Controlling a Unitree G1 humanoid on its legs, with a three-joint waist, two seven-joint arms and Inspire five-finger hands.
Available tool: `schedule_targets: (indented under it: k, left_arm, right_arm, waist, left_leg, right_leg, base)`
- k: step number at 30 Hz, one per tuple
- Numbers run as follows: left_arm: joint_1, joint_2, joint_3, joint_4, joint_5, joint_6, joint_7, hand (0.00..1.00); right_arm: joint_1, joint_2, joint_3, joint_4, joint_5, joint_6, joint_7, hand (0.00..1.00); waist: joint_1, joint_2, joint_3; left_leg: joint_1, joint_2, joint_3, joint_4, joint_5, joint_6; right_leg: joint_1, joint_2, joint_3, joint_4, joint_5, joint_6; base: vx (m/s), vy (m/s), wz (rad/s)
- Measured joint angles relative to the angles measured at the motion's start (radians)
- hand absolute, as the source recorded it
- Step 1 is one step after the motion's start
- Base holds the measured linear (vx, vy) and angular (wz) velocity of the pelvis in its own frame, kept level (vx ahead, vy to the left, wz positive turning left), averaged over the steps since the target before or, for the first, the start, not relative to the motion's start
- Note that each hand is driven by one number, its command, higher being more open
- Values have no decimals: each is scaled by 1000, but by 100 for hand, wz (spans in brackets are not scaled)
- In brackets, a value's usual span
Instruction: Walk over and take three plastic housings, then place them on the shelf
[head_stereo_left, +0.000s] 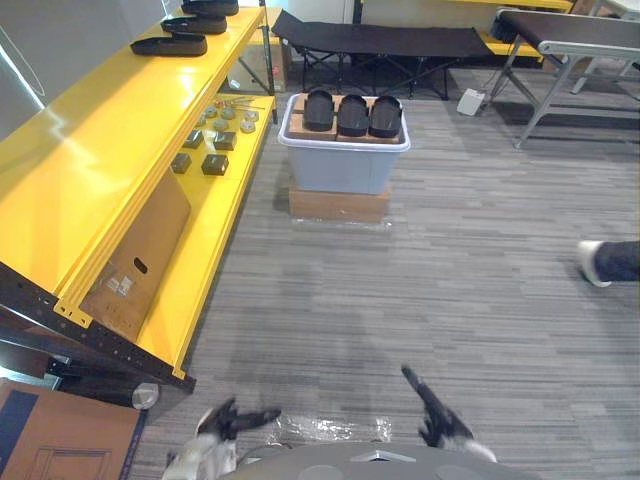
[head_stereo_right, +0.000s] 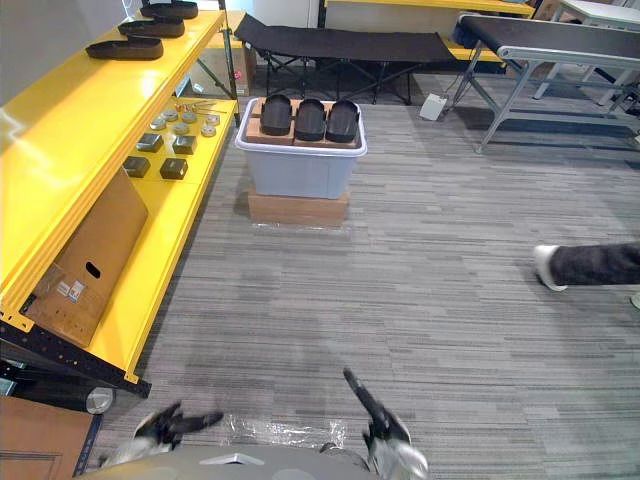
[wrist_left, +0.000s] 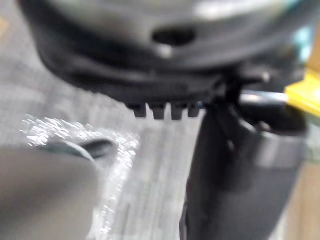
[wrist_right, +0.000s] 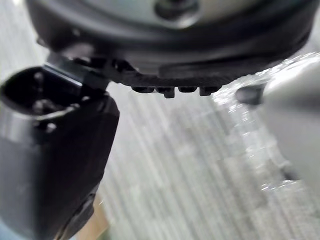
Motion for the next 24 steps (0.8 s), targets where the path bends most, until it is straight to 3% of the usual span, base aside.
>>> schedule_targets:
  k: [4, 7, 14, 20, 24]
  left_arm:
    - [-104, -60, -52, -95, -92, -19, 4, 100]
    - [-112, -70, -65, -104, -138, -17, -31, 100]
    - [-37, -59, -59, -103, -191, -30, -38, 100]
    - [68, -56, -45, -198, -249, -105, -59, 100]
    - [104, -56, -37, -250, -248, -113, -59, 100]
  right_arm:
    - [-90, 24, 78, -109, 2, -25, -15, 100]
    - [-110, 43, 87, -117, 1, -25, -24, 100]
    - [-19, 42, 85, -118, 2, -18, -62, 100]
    - [40, 43, 62, -137, 17, -19, -59, 100]
    - [61, 43, 57, -155, 3, -19, -61, 100]
  waist:
    - [-20, -5, 3]
    - [-25, -6, 4]
    - [-34, -8, 8]
    - [-45, -5, 9]
    - [-45, 2, 9]
  left_leg:
    - [2, -12, 7, 0, -3, -6]
    - [13, -13, 27, 3, -16, -27]
    - [19, -14, 45, 6, -21, -34]
    - [19, -12, 49, 18, -21, -34]
    - [17, -12, 53, 20, -25, -27]
  right_leg:
    - [1, -12, 1, -5, 9, 12]
    - [3, -13, 13, -6, 10, 15]
    - [9, -14, 15, -15, 11, 15]
    - [8, -17, 15, 0, 10, 15]
    - [-2, -18, 19, 6, 8, 11]
  base:
    - [-6, 57, -2]
    - [30, 41, -17]
    - [28, 13, -5]
    - [-12, 6, 0]
    - [-61, 6, -8]
